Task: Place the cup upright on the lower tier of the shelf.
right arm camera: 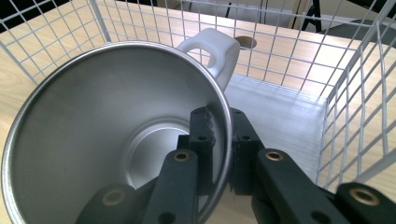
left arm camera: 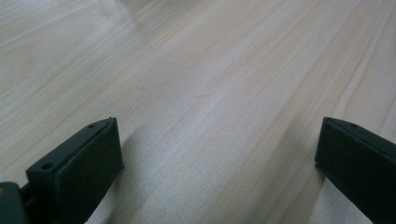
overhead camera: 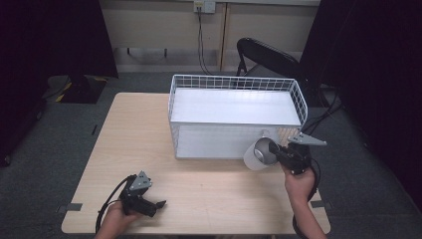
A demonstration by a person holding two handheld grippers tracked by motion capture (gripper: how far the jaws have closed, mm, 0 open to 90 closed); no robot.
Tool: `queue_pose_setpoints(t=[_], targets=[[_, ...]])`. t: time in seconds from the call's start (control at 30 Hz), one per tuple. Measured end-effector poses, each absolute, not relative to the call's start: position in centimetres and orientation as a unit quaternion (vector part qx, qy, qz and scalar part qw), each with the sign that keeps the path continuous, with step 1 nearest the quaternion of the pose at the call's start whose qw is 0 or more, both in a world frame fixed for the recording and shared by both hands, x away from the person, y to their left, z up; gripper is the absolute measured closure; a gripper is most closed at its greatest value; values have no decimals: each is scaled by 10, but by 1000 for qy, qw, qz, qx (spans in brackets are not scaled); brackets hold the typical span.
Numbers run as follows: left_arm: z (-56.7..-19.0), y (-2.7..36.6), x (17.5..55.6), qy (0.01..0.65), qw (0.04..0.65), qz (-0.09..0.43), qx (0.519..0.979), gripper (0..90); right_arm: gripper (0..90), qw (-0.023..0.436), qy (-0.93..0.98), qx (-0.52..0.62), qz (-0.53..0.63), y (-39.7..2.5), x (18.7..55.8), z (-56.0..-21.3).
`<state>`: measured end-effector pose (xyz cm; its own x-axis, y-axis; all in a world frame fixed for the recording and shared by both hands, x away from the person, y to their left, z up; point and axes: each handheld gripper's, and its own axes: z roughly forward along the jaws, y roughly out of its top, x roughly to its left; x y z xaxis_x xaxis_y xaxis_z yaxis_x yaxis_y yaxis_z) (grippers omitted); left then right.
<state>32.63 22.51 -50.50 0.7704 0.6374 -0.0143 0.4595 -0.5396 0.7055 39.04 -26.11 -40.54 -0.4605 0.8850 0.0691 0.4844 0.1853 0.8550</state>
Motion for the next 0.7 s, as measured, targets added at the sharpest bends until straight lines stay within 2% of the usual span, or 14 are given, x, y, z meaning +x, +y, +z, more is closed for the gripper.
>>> queue_pose_setpoints(t=[0.7], targets=[[-505,225,326,316,362,123,868,0,826,261,734,467,419,-242,406,-411]])
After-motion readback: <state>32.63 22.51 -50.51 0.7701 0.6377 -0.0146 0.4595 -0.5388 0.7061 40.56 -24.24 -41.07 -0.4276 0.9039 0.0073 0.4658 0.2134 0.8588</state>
